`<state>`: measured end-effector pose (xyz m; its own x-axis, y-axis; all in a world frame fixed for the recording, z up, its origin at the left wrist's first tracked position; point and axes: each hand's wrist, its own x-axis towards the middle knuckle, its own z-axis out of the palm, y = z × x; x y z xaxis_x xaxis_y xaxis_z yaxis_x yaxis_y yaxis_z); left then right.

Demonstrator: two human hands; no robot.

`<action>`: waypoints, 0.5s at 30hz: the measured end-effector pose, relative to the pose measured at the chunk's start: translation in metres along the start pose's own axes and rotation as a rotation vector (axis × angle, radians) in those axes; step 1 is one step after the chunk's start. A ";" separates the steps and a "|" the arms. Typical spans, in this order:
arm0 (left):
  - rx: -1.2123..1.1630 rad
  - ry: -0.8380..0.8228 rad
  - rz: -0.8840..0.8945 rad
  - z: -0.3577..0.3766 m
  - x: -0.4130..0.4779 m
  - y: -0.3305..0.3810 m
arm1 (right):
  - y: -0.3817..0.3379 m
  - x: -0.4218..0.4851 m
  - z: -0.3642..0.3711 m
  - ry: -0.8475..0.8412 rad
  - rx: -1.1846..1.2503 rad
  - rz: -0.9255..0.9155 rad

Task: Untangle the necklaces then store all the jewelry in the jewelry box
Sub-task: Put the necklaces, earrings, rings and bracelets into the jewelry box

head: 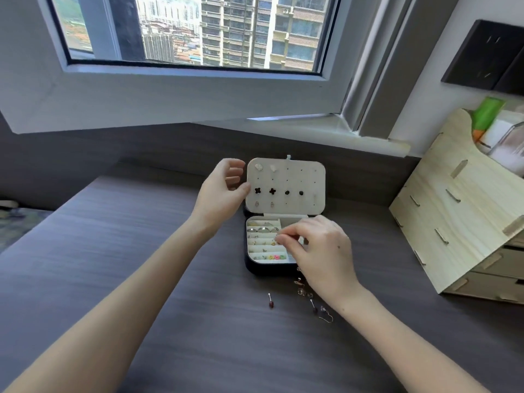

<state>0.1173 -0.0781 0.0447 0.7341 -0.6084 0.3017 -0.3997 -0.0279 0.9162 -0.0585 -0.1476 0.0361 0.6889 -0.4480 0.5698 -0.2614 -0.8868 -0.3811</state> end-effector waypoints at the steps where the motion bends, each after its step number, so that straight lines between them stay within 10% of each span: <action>1: 0.074 0.008 0.026 -0.002 -0.005 0.000 | -0.001 0.004 0.003 0.016 -0.043 -0.021; 15: 0.265 -0.313 0.062 -0.007 -0.051 0.009 | -0.006 0.015 0.003 -0.203 0.498 0.330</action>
<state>0.0804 -0.0422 0.0391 0.5178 -0.8263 0.2217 -0.5952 -0.1617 0.7871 -0.0444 -0.1487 0.0451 0.7534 -0.6147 0.2335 -0.1697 -0.5249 -0.8341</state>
